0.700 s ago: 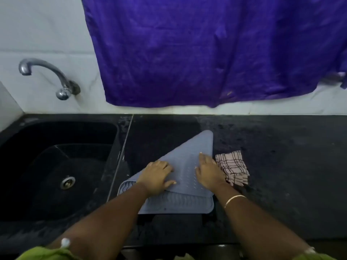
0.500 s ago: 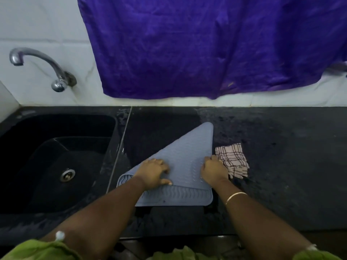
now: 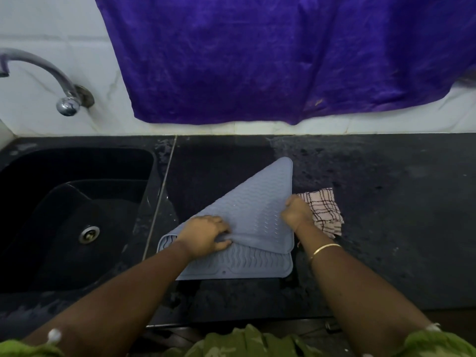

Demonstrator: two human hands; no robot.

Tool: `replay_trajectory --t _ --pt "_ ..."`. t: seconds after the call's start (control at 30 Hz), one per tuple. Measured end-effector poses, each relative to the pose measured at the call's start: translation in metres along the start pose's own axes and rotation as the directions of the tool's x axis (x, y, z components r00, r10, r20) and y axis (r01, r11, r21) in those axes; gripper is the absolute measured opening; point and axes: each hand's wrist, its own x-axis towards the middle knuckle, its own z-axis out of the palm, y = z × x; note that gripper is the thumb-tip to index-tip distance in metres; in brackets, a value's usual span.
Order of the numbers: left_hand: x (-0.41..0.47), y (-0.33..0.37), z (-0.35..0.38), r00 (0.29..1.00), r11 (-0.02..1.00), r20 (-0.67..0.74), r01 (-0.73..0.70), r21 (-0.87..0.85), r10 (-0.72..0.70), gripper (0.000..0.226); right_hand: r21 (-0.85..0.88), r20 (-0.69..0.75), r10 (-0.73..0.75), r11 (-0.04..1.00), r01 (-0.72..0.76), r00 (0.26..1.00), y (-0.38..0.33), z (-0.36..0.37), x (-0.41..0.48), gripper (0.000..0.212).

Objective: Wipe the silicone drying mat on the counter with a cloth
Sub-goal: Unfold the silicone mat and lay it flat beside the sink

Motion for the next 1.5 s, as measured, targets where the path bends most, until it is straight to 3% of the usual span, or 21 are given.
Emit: replay_trajectory --t 0.1,0.27,0.33,0.43,0.5,0.63,0.77,0.93,1.0,1.1,1.2,1.27,1.37,1.5 --pt "0.004 0.003 0.006 0.99 1.0 -0.138 -0.022 -0.005 0.021 0.048 0.105 -0.012 0.024 0.994 -0.022 1.0 -0.005 -0.006 0.006 0.017" --pt "0.005 -0.006 -0.001 0.948 0.974 -0.276 0.103 -0.2 -0.157 0.052 0.366 0.014 0.032 0.93 -0.035 0.999 -0.025 -0.017 0.025 0.009" --pt "0.002 -0.013 -0.004 0.921 0.93 -0.304 0.134 -0.342 -0.245 0.048 0.548 0.074 0.041 0.833 -0.075 0.996 -0.039 -0.018 0.033 0.015" --pt "0.003 -0.025 -0.016 0.84 0.845 -0.365 0.185 -0.502 -0.401 0.022 0.755 0.179 0.008 0.64 -0.142 0.984 -0.066 -0.021 0.042 0.022" --pt "0.008 -0.035 -0.025 0.784 0.768 -0.343 0.248 -0.591 -0.518 0.017 0.812 0.206 -0.021 0.562 -0.16 0.978 -0.089 -0.021 0.047 0.016" --pt "0.019 -0.061 -0.037 0.734 0.587 -0.142 0.394 -0.708 -0.664 0.019 0.817 0.284 -0.09 0.544 -0.191 0.955 -0.129 -0.008 0.06 0.007" --pt "0.022 -0.082 -0.04 0.723 0.502 0.037 0.514 -0.696 -0.689 0.034 0.758 0.388 -0.151 0.613 -0.222 0.909 -0.154 0.012 0.076 0.013" --pt "0.021 -0.092 -0.04 0.728 0.511 0.028 0.508 -0.693 -0.685 0.046 0.622 0.499 -0.166 0.753 -0.217 0.851 -0.175 0.039 0.093 0.044" --pt "0.021 -0.097 -0.036 0.74 0.543 0.063 0.546 -0.638 -0.67 0.058 0.482 0.497 -0.128 0.863 -0.151 0.858 -0.181 0.051 0.094 0.053" --pt "0.019 -0.102 -0.03 0.797 0.693 0.191 0.596 -0.405 -0.573 0.065 0.253 0.446 -0.173 0.966 0.062 0.878 -0.186 0.062 0.09 0.065" --pt "0.017 -0.099 -0.028 0.835 0.808 0.257 0.541 -0.233 -0.486 0.064 0.154 0.38 -0.254 0.965 0.21 0.889 -0.178 0.063 0.081 0.062" --pt "0.018 -0.096 -0.026 0.843 0.84 0.278 0.515 -0.171 -0.46 0.065 0.123 0.339 -0.265 0.964 0.237 0.903 -0.165 0.059 0.074 0.047" --pt "0.021 -0.095 -0.023 0.831 0.862 0.314 0.502 -0.068 -0.459 0.065 -0.069 0.248 -0.214 0.969 0.238 0.945 -0.136 0.049 0.066 0.025" --pt "0.029 -0.088 -0.024 0.794 0.846 0.327 0.531 0.037 -0.512 0.068 -0.379 0.108 -0.154 0.907 0.184 0.982 -0.1 0.027 0.053 0.03"
